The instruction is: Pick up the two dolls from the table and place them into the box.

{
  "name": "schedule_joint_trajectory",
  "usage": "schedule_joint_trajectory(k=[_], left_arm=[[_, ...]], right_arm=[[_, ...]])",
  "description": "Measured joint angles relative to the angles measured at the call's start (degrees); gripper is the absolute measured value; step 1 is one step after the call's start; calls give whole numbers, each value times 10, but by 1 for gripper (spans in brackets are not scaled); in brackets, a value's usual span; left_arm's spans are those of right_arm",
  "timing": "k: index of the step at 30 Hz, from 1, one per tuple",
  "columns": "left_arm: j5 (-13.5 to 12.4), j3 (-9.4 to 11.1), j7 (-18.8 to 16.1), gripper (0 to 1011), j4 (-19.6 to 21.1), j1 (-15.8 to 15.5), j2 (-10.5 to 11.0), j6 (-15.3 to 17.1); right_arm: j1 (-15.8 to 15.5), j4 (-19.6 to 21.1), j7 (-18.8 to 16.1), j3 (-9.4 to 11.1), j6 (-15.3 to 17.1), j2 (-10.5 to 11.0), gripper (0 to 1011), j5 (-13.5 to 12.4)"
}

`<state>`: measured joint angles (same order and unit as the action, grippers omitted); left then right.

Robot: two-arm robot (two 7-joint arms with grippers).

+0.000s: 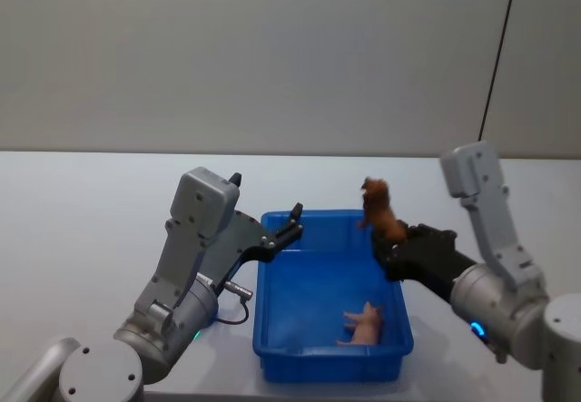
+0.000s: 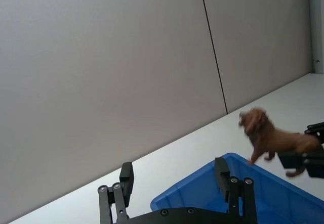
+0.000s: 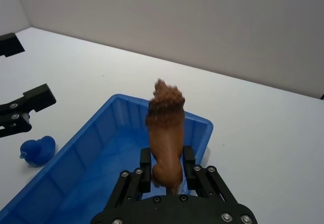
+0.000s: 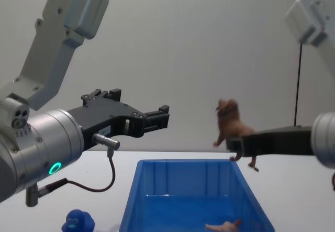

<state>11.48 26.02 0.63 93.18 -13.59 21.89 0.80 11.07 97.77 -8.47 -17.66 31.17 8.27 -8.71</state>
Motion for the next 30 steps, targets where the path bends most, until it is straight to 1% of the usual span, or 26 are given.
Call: schedule_joint_trajectory(k=[1,2,3,4,5,6,7,9,10,11,14,15,17,18,20,24,27,30], left_arm=[[0,0,0,1002,0,0,0,0],[0,0,0,1001,0,0,0,0],[0,0,0,1002,0,0,0,0],[0,0,0,1001,0,0,0,0],[0,0,0,1002,0,0,0,0],[0,0,0,1002,0,0,0,0],[0,0,0,1002,0,0,0,0],[0,0,0,1002,0,0,0,0],[0,0,0,1002,0,0,0,0],[0,0,0,1002,0,0,0,0],[0,0,0,1002,0,0,0,0],[0,0,0,1002,0,0,0,0],[0,0,0,1002,0,0,0,0],[0,0,0,1002,0,0,0,0],[0,0,0,1002,0,0,0,0],[0,0,0,1002,0,0,0,0],[0,0,0,1002,0,0,0,0],[0,0,0,1001,0,0,0,0]], right_arm=[[1,-1,-1,-1,1,-1,337,3],[1,-3,-1,-3,2,-3,383,5],[3,-6,-2,-5,3,-5,405,7],[4,-10,-2,-8,5,-8,460,12],[5,-11,-2,-9,6,-9,460,14],[6,-16,-3,-12,7,-12,500,18],[6,-16,-3,-12,7,-12,519,18],[8,-21,-3,-15,6,-15,617,23],[8,-21,-3,-15,6,-15,617,23],[9,-24,-3,-16,5,-16,676,24],[10,-27,-3,-16,0,-17,731,25],[11,-29,-4,-15,-4,-17,776,24],[11,-31,-5,-13,-8,-16,831,24],[12,-32,-7,-11,-14,-15,901,21],[13,-35,-10,-6,-23,-11,949,17],[14,-40,-19,4,-40,-3,1001,10],[16,-44,-25,11,-49,4,1001,5],[17,-51,-37,21,-65,14,1001,-1]])
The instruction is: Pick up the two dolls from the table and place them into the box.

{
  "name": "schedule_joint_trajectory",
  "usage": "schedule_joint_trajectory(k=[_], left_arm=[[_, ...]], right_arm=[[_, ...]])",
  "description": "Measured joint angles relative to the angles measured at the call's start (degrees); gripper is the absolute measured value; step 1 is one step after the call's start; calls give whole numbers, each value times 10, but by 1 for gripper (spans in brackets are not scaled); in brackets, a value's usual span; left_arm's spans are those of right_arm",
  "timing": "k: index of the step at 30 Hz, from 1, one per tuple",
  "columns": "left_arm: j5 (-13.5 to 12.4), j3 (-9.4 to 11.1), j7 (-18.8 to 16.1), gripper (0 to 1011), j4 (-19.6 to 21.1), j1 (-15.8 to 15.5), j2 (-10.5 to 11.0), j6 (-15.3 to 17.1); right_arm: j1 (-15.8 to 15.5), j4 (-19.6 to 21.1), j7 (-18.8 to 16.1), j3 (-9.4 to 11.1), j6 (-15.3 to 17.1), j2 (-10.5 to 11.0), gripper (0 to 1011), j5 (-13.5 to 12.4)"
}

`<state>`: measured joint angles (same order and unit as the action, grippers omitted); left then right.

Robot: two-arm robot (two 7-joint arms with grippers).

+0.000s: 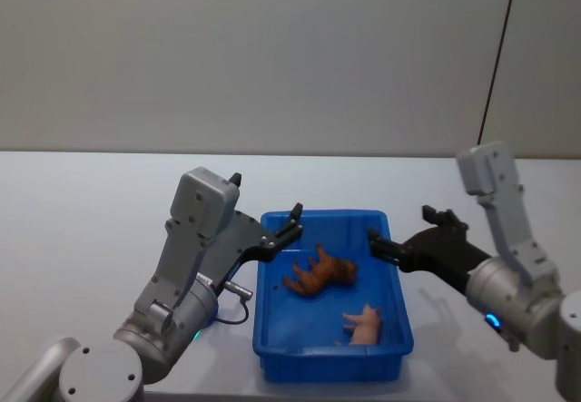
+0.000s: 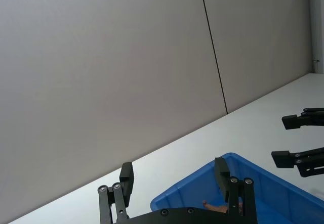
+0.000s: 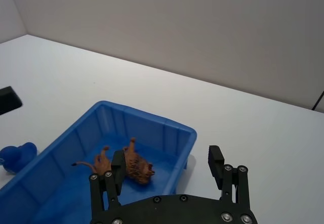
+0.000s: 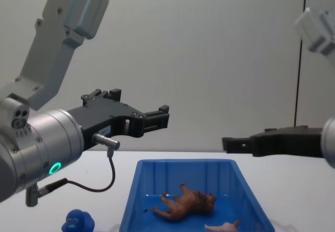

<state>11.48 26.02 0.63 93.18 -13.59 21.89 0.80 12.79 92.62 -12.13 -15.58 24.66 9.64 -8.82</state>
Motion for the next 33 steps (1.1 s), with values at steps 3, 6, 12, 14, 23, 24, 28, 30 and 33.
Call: schedule_joint_trajectory(k=[3,6,12,14,23,24,28,30,33], left_arm=[[0,0,0,1002,0,0,0,0],[0,0,0,1002,0,0,0,0],[0,0,0,1002,1,1,0,2],[0,-1,0,1002,4,2,1,7],[9,-4,-11,1002,27,16,12,46],[13,-6,-16,1002,35,21,16,55],[26,-9,-33,1002,53,35,26,76],[31,-10,-39,1002,59,41,30,83],[48,-14,-55,1001,74,57,41,102]], right_arm=[[0,-5,-6,7,-9,7,1001,-3],[2,-13,-14,15,-21,15,1001,-6],[3,-21,-22,22,-32,24,1001,-8],[3,-24,-24,25,-36,26,1001,-9],[4,-30,-31,31,-46,33,1001,-12],[4,-30,-31,32,-46,34,1001,-12],[4,-32,-33,33,-48,35,1001,-13],[4,-33,-33,34,-49,36,1001,-13],[4,-33,-34,35,-50,37,1001,-13]])
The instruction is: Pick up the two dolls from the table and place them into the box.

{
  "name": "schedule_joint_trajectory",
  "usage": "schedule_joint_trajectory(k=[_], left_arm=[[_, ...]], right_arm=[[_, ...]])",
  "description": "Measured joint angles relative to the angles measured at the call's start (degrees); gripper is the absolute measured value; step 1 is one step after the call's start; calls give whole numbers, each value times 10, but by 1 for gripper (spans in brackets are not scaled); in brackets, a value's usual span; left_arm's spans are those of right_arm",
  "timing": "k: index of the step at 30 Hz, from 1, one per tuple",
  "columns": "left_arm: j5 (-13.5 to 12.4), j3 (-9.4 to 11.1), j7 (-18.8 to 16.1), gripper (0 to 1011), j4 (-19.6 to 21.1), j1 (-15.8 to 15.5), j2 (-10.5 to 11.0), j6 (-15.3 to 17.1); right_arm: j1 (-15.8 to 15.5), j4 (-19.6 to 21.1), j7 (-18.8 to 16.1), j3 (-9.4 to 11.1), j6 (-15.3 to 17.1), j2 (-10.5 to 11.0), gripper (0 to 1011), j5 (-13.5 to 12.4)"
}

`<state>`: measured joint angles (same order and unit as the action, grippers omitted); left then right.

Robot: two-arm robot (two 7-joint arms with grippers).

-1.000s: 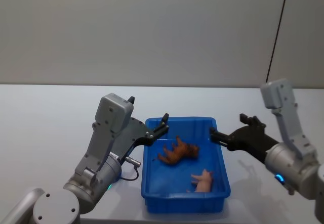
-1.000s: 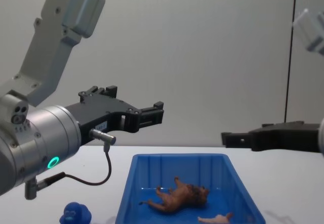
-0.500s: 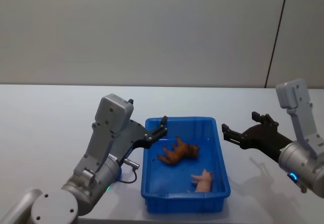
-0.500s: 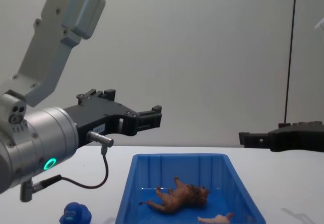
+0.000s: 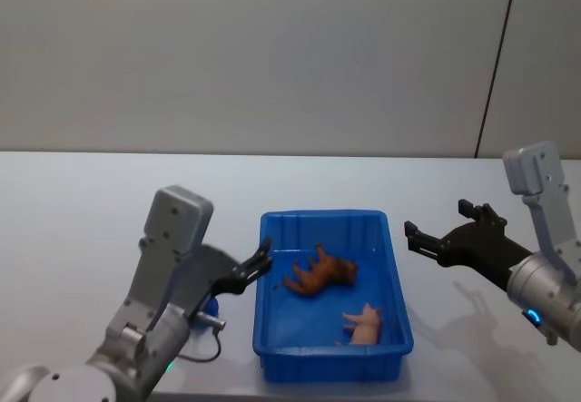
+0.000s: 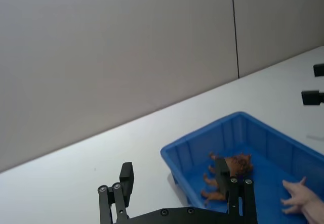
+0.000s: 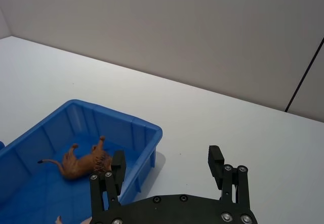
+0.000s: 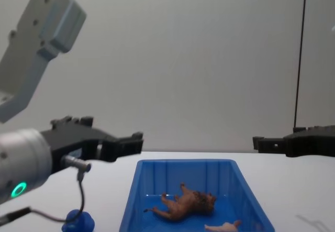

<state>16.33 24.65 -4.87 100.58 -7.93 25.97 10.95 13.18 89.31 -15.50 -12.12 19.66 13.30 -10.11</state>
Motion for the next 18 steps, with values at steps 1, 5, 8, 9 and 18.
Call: schedule_joint_trajectory(k=[1,5,8,9,18], left_arm=[[2,-1,-2,1001,2,3,2,2],[20,-6,-12,1002,11,17,13,20],[35,-9,-15,1002,14,24,20,33],[40,-11,-15,1002,14,27,22,39],[64,-22,1,1002,-3,33,34,68]], right_arm=[[0,0,0,0,0,0,1001,0],[0,-1,-1,1,-1,1,1001,0],[0,-1,-1,1,-2,1,1001,-1],[0,-1,-2,1,-2,2,1001,-1],[0,-2,-2,2,-3,2,1001,-1]])
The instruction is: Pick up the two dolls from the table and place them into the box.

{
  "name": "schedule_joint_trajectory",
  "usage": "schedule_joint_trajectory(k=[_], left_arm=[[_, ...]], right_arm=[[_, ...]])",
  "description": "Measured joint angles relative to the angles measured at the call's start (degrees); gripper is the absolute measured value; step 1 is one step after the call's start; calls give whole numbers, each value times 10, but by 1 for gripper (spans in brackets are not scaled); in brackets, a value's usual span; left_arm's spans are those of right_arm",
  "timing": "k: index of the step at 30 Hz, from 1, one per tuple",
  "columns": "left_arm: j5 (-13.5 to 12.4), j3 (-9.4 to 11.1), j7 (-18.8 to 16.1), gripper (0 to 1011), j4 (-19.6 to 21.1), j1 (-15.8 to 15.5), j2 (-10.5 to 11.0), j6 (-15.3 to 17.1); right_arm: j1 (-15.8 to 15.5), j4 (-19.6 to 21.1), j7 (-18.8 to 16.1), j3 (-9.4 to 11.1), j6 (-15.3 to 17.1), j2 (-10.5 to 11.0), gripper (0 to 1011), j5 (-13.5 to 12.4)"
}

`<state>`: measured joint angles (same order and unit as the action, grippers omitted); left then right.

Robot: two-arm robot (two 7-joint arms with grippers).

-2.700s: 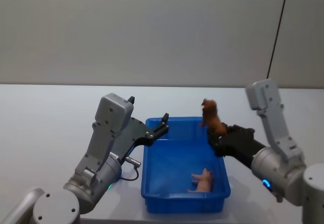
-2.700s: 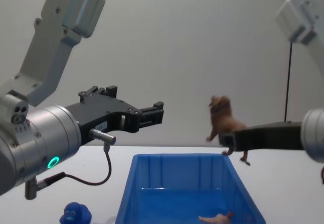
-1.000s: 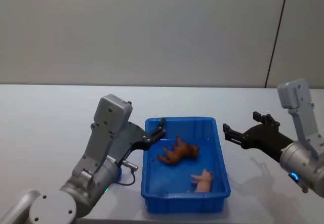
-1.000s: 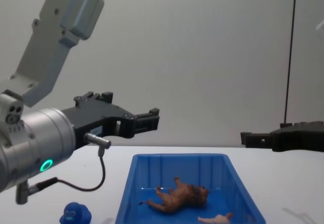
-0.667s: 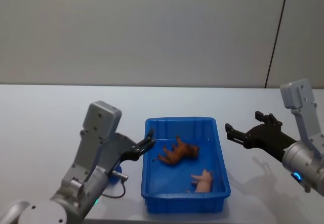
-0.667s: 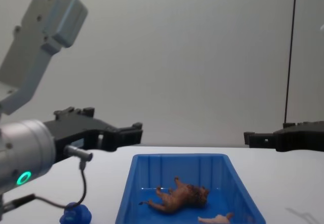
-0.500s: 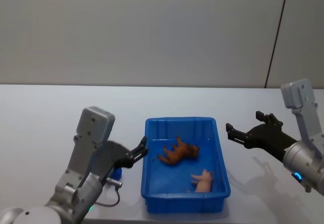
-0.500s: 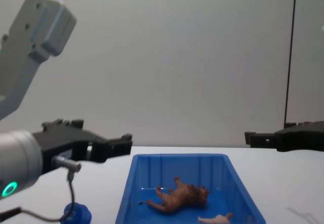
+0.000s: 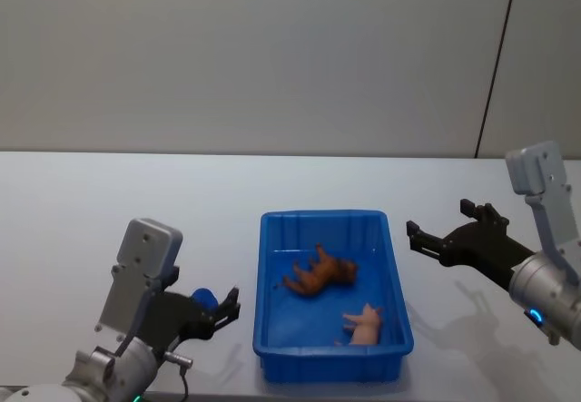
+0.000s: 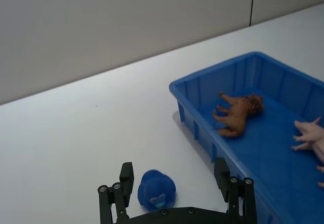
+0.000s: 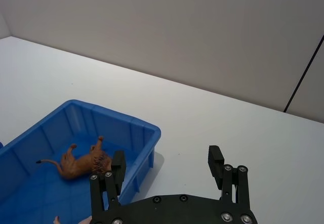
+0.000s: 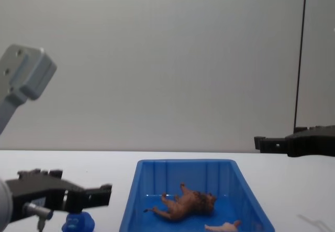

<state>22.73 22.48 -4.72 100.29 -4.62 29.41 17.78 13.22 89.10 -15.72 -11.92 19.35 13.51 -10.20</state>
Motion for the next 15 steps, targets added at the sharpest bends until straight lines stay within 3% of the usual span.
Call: schedule_joint_trajectory(k=[15], left_arm=[[6,-16,72,1001,-63,-24,7,36]], right_arm=[[0,-1,0,1,-1,1,1001,0]])
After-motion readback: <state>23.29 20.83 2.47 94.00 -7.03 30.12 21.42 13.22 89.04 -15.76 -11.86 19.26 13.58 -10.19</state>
